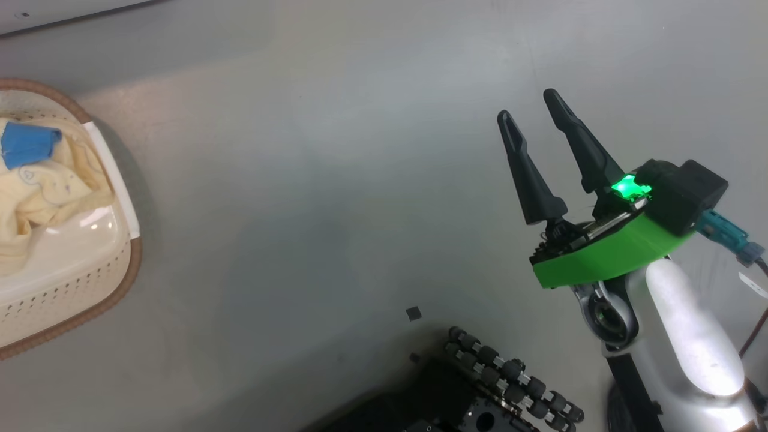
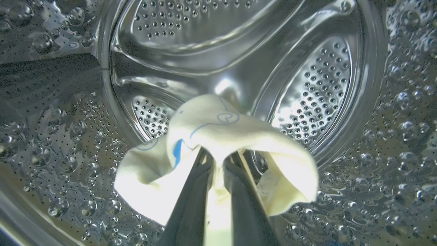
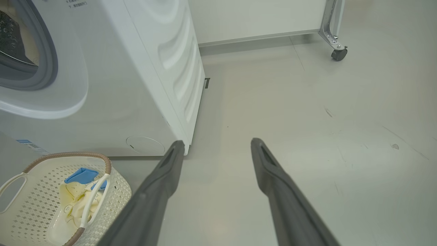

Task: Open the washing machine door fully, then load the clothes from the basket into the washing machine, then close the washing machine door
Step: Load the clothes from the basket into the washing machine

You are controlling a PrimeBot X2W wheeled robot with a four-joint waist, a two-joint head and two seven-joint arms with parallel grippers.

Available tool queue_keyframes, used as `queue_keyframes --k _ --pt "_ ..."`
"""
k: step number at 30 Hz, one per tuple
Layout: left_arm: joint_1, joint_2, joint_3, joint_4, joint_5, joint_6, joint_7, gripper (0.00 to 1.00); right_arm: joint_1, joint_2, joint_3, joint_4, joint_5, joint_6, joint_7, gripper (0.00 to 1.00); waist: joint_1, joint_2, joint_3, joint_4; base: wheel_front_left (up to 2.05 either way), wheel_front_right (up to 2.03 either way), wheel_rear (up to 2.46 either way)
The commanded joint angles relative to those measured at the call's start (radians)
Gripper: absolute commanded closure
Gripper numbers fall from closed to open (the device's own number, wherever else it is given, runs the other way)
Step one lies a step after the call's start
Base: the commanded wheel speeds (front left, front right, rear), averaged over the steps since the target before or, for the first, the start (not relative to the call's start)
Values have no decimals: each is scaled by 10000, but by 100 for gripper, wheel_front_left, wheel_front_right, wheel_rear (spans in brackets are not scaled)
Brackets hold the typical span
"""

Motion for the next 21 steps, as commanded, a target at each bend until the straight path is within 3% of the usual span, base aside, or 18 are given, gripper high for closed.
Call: queue_keyframes --k 1,5,6,7,8,16,21 --pt "-295 315 167 -210 54 85 -48 100 130 -41 134 -230 61 35 -95 0 -1 0 20 23 0 0 0" --pt "50 2 348 414 -592 193 1323 100 144 -41 136 -183 39 35 -95 0 -1 0 9 129 0 0 0" --pt "87 -33 331 484 -628 300 1706 86 152 -41 141 -161 34 35 -95 0 -1 0 11 161 0 0 0" --pt "83 -39 287 422 -596 376 1881 25 152 -41 141 -150 31 35 -95 0 -1 0 24 184 0 0 0" --pt "80 -43 274 342 -583 458 1995 0 145 -41 142 -145 30 35 -95 0 -1 0 39 202 0 0 0" --pt "213 -45 86 -335 -703 534 3054 0 61 -41 136 -127 2 35 -95 0 -1 0 88 376 0 0 0" --pt "700 -131 140 -628 -958 617 3019 0 44 -41 12 -115 -76 35 -95 0 -1 0 44 587 0 0 0"
